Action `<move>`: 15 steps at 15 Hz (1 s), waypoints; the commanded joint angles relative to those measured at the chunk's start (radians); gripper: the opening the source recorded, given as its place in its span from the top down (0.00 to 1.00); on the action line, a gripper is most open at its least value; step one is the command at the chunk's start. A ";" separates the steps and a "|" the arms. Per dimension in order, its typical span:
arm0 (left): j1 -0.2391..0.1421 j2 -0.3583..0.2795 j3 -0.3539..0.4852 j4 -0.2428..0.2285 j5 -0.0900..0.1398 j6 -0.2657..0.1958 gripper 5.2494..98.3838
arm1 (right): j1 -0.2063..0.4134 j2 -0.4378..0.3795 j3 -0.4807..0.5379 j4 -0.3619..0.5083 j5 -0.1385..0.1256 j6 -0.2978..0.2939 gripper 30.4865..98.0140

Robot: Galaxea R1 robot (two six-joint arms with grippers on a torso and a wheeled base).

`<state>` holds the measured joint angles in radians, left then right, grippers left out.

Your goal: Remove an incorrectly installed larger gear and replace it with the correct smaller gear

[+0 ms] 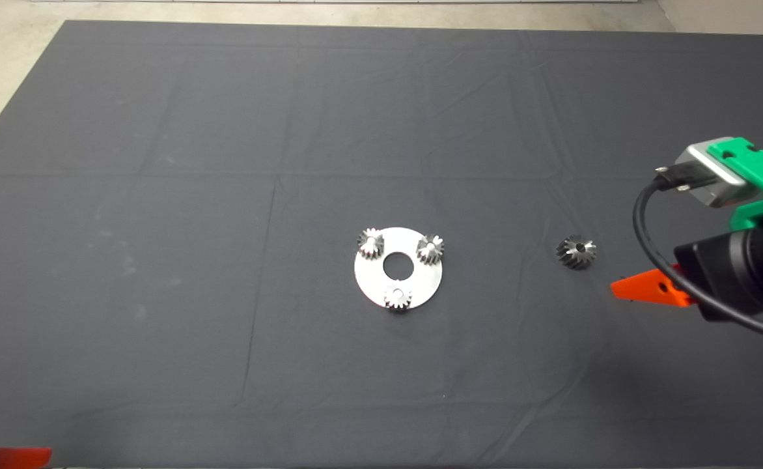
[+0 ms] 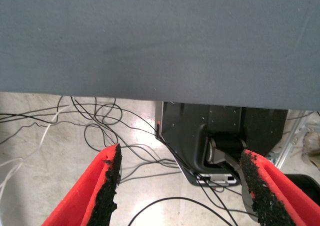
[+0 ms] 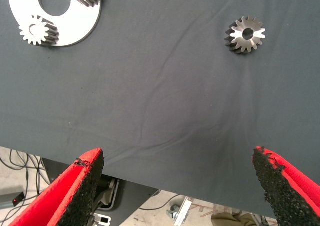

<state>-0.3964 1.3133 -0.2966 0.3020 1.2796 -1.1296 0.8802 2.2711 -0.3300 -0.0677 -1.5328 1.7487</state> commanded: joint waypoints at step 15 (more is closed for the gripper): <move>-0.001 0.438 0.005 -0.061 0.288 -0.272 0.41 | -0.061 0.002 0.002 0.025 -0.081 0.005 0.29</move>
<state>-0.3960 1.7433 -0.2968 0.2534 1.5230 -1.3779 0.8306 2.2717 -0.3285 -0.0657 -1.5298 1.7487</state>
